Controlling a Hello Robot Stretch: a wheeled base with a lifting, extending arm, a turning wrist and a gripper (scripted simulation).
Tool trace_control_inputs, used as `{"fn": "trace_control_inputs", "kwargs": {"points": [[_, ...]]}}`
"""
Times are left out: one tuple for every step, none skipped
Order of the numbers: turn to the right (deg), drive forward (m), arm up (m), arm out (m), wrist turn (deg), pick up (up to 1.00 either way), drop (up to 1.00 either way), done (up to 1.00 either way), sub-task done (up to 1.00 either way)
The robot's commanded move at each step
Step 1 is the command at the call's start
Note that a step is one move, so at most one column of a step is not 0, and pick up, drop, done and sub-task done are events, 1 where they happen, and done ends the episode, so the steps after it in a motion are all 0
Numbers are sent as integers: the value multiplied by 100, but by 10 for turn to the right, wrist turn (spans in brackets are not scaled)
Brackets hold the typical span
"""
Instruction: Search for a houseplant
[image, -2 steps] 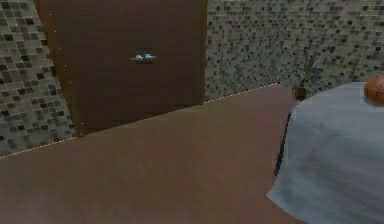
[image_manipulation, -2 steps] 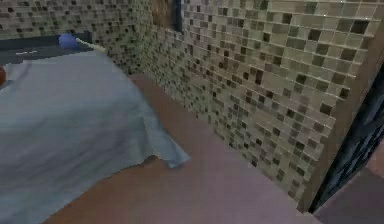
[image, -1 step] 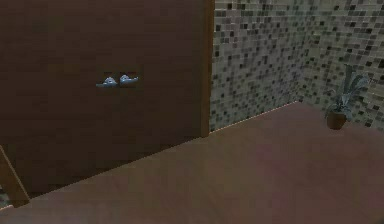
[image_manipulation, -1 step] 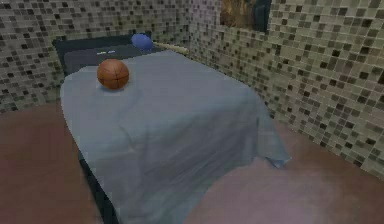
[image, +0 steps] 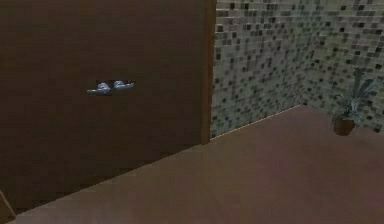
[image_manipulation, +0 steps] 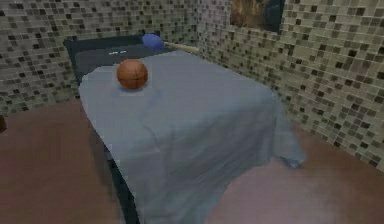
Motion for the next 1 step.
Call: {"fn": "trace_control_inputs", "kwargs": {"points": [[90,0,0,0,0,0,0,0,0]]}}
